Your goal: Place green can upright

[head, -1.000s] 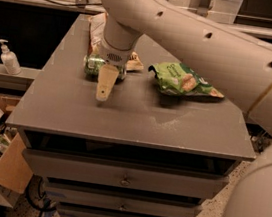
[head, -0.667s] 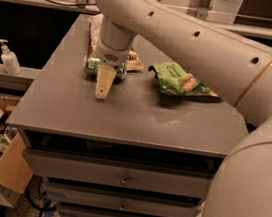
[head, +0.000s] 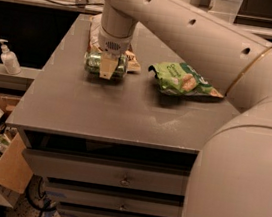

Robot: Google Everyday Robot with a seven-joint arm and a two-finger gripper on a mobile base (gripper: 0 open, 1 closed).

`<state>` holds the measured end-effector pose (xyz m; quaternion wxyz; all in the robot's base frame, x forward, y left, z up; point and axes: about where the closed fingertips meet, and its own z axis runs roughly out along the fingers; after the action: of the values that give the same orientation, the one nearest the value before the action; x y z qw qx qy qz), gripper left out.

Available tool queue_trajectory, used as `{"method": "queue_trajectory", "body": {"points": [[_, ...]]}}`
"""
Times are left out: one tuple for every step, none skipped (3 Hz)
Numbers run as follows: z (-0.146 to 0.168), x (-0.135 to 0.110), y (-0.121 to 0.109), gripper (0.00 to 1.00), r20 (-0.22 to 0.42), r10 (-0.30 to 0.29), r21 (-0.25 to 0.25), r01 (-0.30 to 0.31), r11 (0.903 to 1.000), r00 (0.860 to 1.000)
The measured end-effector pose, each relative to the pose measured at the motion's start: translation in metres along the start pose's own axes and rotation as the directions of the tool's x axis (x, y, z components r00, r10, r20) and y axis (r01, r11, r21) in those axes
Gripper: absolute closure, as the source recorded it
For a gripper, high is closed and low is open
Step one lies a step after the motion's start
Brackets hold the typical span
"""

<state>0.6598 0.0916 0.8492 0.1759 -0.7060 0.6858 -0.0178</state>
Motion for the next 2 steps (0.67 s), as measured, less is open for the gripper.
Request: {"method": "queue_trajectory", "body": {"points": [[-0.026, 0.000, -0.003, 0.87, 0.024, 0.000, 0.012, -0.001, 0.9999, 1.000], [-0.061, 0.002, 0.010, 1.00, 0.075, -0.002, 0.039, -0.001, 0.9992, 0.997]]}}
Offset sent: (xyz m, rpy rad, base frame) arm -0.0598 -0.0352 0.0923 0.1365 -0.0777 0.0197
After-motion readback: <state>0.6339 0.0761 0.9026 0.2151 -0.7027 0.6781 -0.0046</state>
